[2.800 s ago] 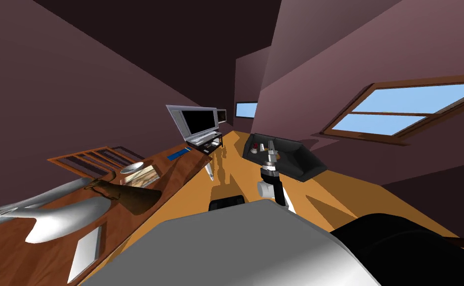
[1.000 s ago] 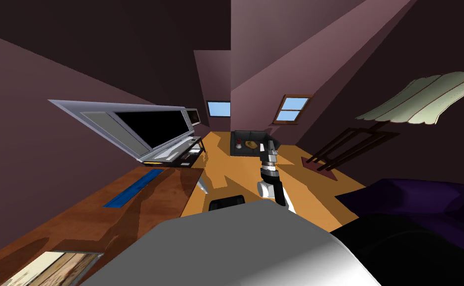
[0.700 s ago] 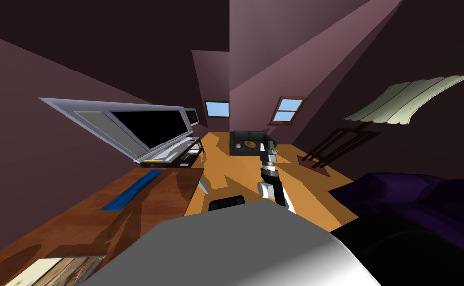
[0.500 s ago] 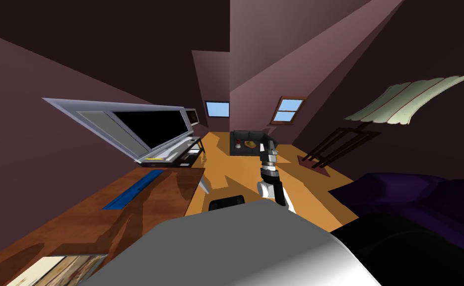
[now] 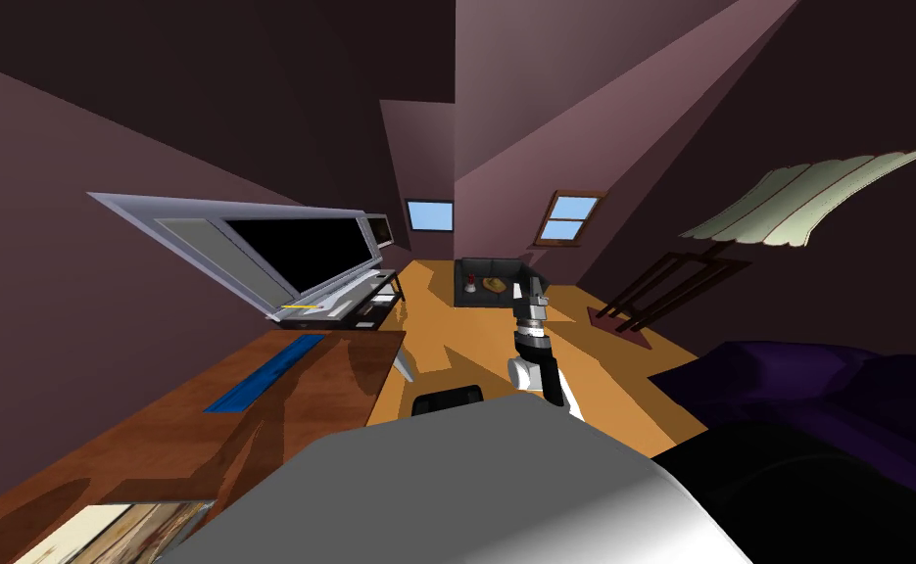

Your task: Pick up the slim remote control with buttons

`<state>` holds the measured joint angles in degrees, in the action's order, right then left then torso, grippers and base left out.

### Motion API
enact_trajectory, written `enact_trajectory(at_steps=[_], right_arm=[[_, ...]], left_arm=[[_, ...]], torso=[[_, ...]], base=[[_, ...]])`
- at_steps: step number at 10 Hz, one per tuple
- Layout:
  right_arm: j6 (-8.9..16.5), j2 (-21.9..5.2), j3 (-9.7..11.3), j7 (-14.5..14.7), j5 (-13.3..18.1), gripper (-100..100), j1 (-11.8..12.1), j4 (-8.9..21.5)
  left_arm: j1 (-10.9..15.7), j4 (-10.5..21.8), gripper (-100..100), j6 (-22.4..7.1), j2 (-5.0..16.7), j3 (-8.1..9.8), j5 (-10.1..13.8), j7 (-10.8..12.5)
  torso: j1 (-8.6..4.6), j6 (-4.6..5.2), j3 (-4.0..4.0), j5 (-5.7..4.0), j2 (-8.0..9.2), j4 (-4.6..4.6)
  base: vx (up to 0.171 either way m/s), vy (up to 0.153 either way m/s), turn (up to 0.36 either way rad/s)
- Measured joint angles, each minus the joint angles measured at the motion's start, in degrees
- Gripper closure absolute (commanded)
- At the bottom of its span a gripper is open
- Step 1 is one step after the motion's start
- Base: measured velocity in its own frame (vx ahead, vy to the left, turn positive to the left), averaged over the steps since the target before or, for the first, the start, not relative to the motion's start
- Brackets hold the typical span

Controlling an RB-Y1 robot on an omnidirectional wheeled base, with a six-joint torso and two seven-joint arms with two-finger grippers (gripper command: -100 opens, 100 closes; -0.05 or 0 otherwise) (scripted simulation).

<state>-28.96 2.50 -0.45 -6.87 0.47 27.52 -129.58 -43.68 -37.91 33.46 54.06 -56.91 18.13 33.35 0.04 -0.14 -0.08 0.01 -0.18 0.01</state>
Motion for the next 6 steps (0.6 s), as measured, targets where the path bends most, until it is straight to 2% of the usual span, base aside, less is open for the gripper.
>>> enact_trajectory(at_steps=[1,2,3,5,6], right_arm=[[0.0,0.0,0.0,0.0,0.0,0,0.0,0.0],[0.0,0.0,0.0,0.0,0.0,0,0.0,0.0],[0.0,0.0,0.0,0.0,0.0,0,0.0,0.0],[0.0,0.0,0.0,0.0,0.0,0,0.0,0.0],[0.0,0.0,0.0,0.0,0.0,0,0.0,0.0]], left_arm=[[0.0,0.0,100,0.0,0.0,0.0,0.0,0.0],[0.0,0.0,0,0.0,0.0,0.0,0.0,0.0],[0.0,0.0,100,0.0,0.0,0.0,0.0,0.0],[-1.7,-3.4,100,0.0,3.0,0.11,1.1,-0.1],[-1.9,-3.5,0,0.1,3.2,0.12,1.2,-0.1]], torso=[[0.0,0.0,0.0,0.0,0.0,0.0],[0.0,0.0,0.0,0.0,0.0,0.0],[0.0,0.0,0.0,0.0,0.0,0.0],[-0.18,-0.01,-0.03,-0.08,-0.03,-0.03],[-0.13,-0.01,-0.02,-0.03,-0.02,-0.01]], base=[[0.0,0.0,0.0],[0.0,0.0,0.0],[0.001,-0.024,-0.008],[0.004,-0.035,-0.004],[0.0,0.0,0.0]])
